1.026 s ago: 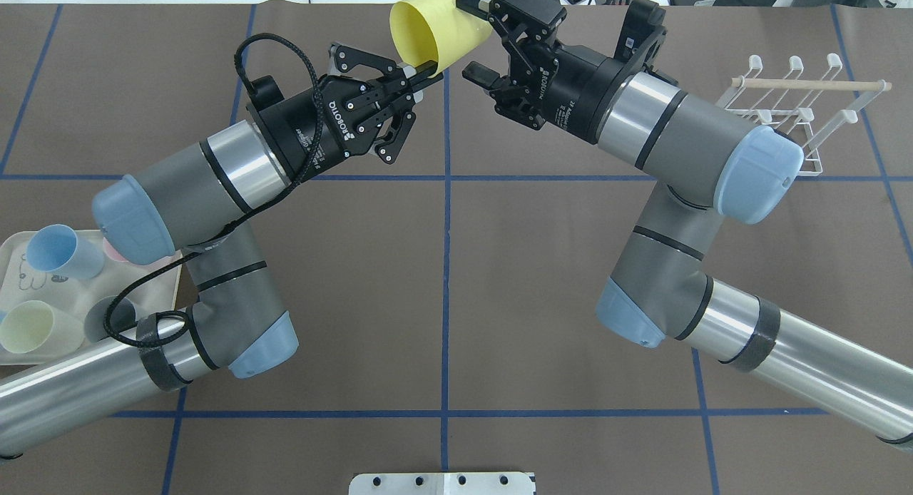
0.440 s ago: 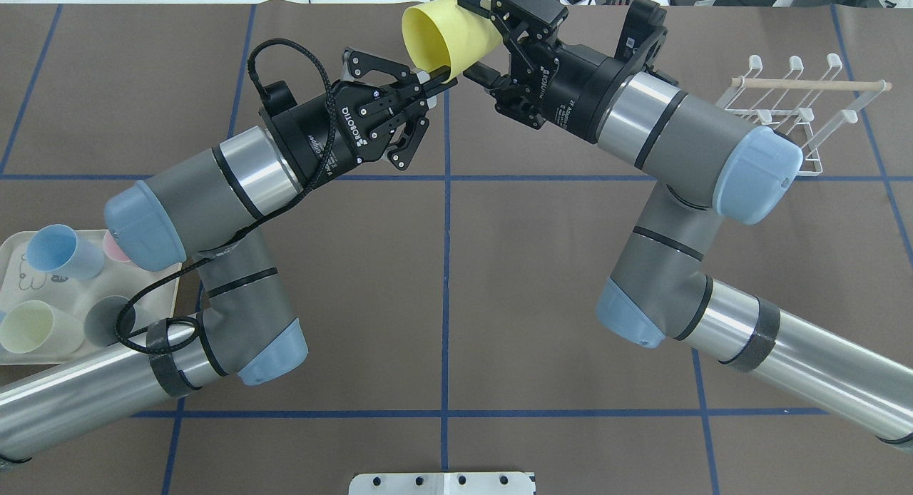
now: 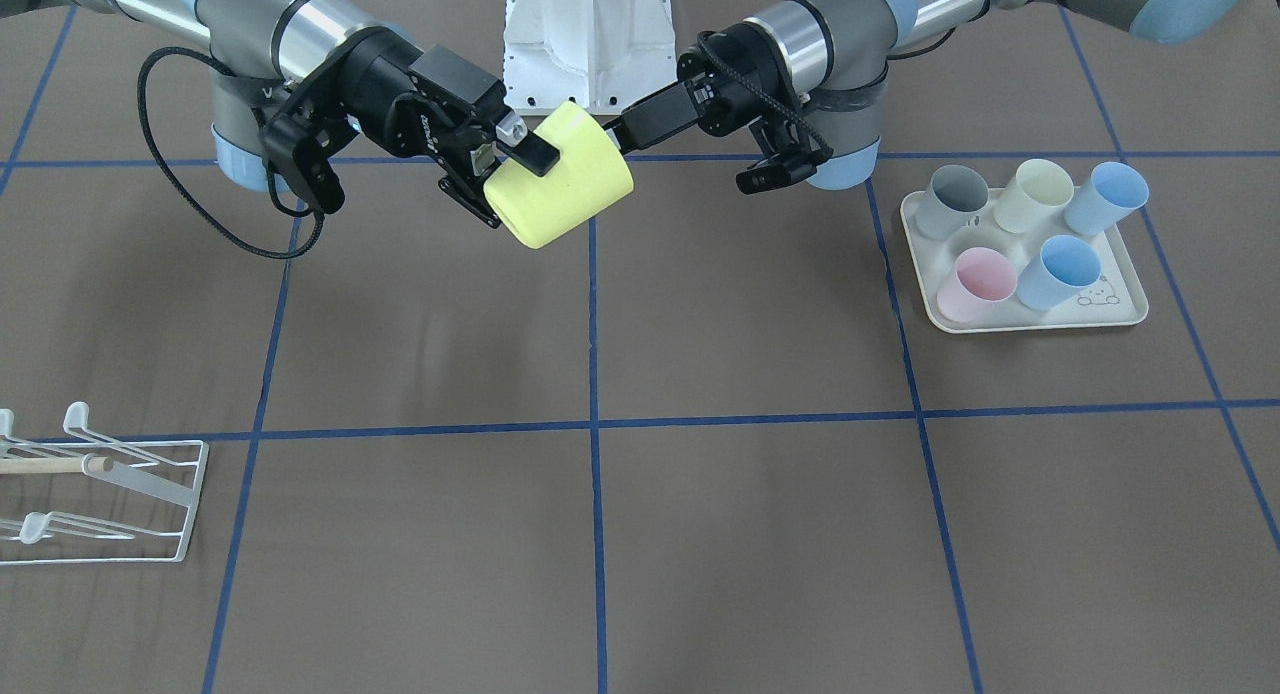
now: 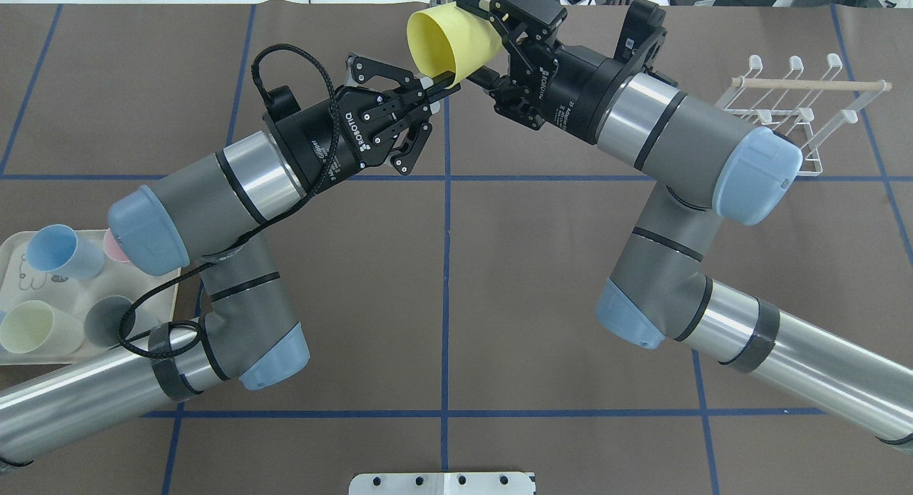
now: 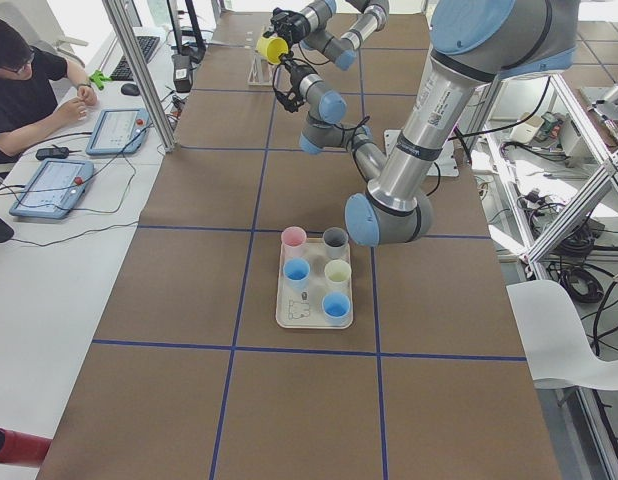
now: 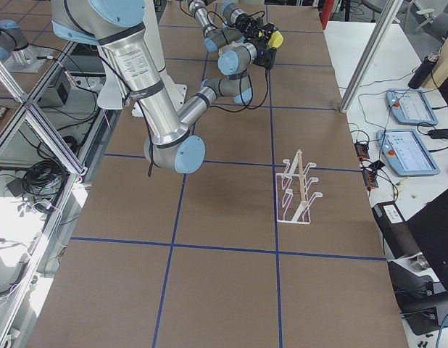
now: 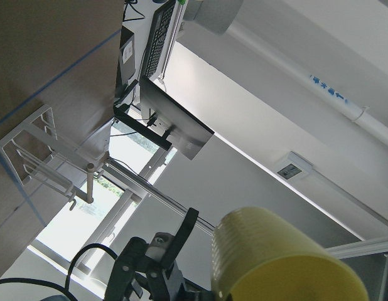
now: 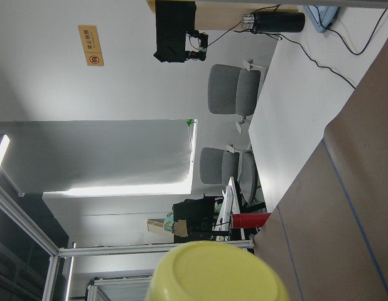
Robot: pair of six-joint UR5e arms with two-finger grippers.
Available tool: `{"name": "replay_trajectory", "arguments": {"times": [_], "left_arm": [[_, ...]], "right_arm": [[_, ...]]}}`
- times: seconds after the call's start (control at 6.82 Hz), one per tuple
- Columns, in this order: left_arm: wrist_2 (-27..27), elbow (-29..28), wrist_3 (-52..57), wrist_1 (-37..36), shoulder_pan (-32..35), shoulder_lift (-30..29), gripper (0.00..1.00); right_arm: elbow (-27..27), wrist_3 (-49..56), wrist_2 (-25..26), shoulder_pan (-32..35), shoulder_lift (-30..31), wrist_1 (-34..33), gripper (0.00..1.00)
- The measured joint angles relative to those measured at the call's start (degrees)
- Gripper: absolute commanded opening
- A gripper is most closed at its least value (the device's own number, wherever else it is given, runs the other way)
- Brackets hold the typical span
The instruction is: Transfer IKEA cup to right arm and place on rack
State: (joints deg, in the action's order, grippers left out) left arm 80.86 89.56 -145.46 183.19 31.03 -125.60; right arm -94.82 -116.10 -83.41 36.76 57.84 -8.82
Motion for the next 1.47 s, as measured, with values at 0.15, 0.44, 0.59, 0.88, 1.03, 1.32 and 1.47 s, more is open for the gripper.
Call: {"name": "replay_trajectory", "arguments": {"times": [0.15, 0.44, 0.59, 0.88, 1.03, 1.32, 1.47], "left_arm": [[0.0, 0.0, 0.0, 0.0, -0.2, 0.0, 0.0], [0.0, 0.0, 0.0, 0.2, -0.7, 0.1, 0.0], [0.0, 0.0, 0.1, 0.3, -0.9, 0.1, 0.0], [0.0, -0.1, 0.1, 1.1, -1.0, 0.3, 1.0], [0.1, -0.2, 0.9, 1.7, -1.1, 0.5, 1.0], [0.3, 0.0, 3.6, 2.1, -1.1, 0.4, 1.0], [0.4, 0.1, 4.1, 2.2, -1.0, 0.5, 1.0]], "right_arm": [[0.0, 0.0, 0.0, 0.0, 0.0, 0.0, 0.98], [0.0, -0.1, 0.0, 0.0, -0.1, 0.0, 0.83], [0.0, -0.2, 0.1, 0.1, -0.1, 0.0, 0.01], [0.2, -0.2, 0.0, 0.0, -0.1, 0.0, 0.0], [0.4, -0.3, 0.0, 0.0, -0.1, 0.0, 0.0], [0.7, -0.3, 0.0, 0.1, -0.1, 0.0, 0.0], [0.7, -0.3, 0.0, 0.5, -0.2, 0.0, 0.0]]}}
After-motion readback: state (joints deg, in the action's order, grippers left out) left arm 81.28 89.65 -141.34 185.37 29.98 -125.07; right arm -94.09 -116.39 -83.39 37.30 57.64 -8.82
